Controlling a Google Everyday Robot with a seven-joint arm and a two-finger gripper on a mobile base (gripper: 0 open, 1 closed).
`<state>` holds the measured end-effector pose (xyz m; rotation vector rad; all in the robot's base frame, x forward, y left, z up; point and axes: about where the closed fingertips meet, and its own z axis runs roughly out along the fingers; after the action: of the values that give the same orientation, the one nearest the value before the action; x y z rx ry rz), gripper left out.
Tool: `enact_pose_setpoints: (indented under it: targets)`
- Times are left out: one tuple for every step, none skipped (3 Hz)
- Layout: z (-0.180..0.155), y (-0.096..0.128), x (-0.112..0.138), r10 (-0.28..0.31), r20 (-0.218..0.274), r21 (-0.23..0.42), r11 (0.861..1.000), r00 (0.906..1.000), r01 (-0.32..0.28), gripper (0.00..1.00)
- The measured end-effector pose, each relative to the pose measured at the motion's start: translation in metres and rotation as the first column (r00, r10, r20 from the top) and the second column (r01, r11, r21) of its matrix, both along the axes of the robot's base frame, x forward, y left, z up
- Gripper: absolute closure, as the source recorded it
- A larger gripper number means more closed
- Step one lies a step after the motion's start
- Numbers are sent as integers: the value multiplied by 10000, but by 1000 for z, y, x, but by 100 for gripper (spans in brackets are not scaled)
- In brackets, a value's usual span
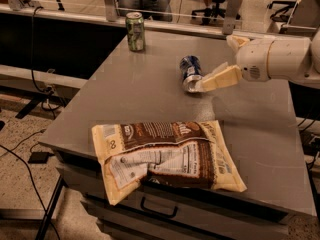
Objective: Move pepsi can near brown chip bag
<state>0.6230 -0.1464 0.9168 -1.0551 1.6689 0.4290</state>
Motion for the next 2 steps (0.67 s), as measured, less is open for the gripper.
enact_pose_setpoints:
  targets:
    - [-18,7,15,-377,327,-332,9987,9988,388,0]
    - [-37,5,35,-1009,558,-434,9937,9933,1034,0]
